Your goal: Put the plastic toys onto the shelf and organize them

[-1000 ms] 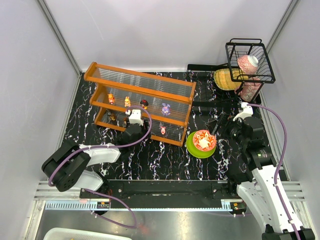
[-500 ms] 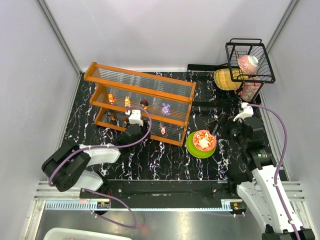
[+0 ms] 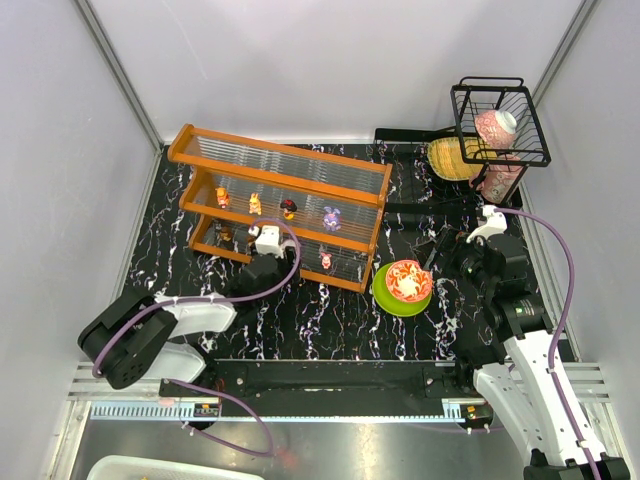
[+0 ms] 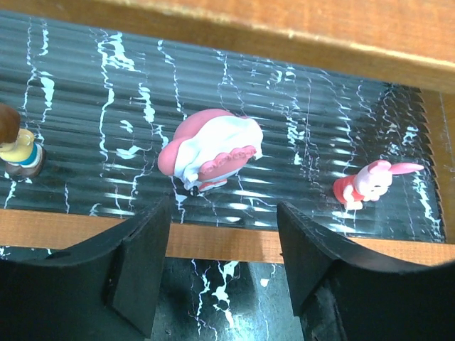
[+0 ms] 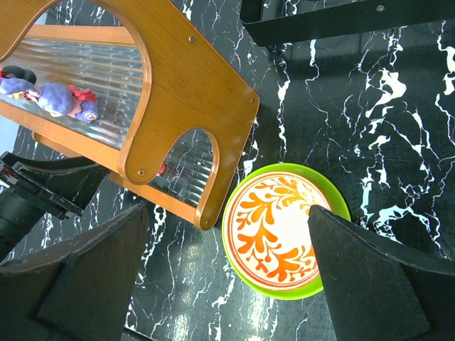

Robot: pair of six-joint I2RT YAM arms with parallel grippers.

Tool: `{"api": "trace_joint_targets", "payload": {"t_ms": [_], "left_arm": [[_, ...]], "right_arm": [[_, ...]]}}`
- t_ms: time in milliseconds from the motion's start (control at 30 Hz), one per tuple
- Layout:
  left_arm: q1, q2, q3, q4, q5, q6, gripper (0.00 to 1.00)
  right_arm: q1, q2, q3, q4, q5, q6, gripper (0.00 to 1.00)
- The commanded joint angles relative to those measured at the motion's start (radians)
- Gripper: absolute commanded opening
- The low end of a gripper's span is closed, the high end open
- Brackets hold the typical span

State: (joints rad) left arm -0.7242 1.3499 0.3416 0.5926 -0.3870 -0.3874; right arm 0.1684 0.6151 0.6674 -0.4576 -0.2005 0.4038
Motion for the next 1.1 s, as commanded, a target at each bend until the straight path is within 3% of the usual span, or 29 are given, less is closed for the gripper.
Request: {"api": "trace_joint_targets", "payload": {"t_ms": [0,167,400,633,1067], "left_arm": [[0.009,-0.037,-0.026,0.087,0.028,0.016,0.65],[0.011,-0.057,-0.049,0.088,0.028,0.015,0.66],[0.011,-0.052,-0.021,0.061,-0.007,-0.008,0.81],[0.011,-0.021,0.019,0.067,-0.046,-0.025,0.89],[-0.007,0.032,0.092,0.003,-0.167,-0.065,0.92]], "right_arm": [[-0.006,-0.006,0.014,0.020,0.012,-0.007,1.00],[-0.004,-0.003,0.012,0.022,0.013,-0.007,1.00],[-0.004,-0.006,0.009,0.022,0.009,-0.008,1.00],[-0.004,-0.008,0.009,0.022,0.010,-0.006,1.00],[-0.004,-0.011,0.009,0.022,0.010,-0.006,1.00]]}}
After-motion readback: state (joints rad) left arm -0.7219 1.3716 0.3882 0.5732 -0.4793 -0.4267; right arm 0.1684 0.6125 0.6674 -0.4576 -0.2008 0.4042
